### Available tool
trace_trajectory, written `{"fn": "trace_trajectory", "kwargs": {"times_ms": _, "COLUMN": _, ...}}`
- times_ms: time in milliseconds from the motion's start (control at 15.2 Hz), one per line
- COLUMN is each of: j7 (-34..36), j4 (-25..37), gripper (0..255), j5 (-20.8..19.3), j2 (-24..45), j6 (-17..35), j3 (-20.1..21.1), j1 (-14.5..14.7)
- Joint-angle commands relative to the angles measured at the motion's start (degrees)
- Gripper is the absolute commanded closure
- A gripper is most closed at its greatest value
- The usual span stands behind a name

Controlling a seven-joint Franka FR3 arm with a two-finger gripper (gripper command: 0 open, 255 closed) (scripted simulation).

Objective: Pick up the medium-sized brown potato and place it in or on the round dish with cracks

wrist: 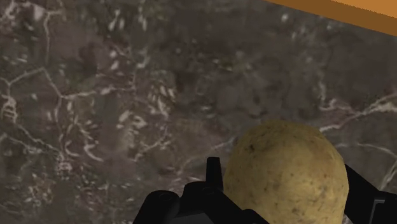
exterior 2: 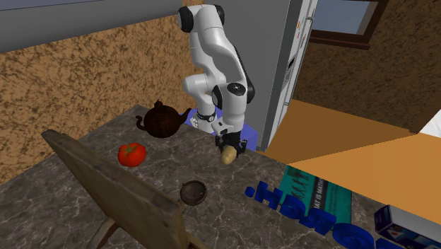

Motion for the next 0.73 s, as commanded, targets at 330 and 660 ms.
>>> {"fn": "trace_trajectory", "kwargs": {"times_ms": 330, "j7": -0.5, "j4": 1.9, "gripper": 255, "j5": 0.4, "j2": -3.6, "j6": -5.6, "j3": -0.1, "j1": 0.1}}
{"fn": "trace_trajectory", "kwargs": {"times_ms": 660, "j7": -0.8, "j4": 3.9, "gripper": 255, "j5": 0.7, "j2": -6.2, "j6": -10.1, "j3": -0.2, "j1": 0.2}}
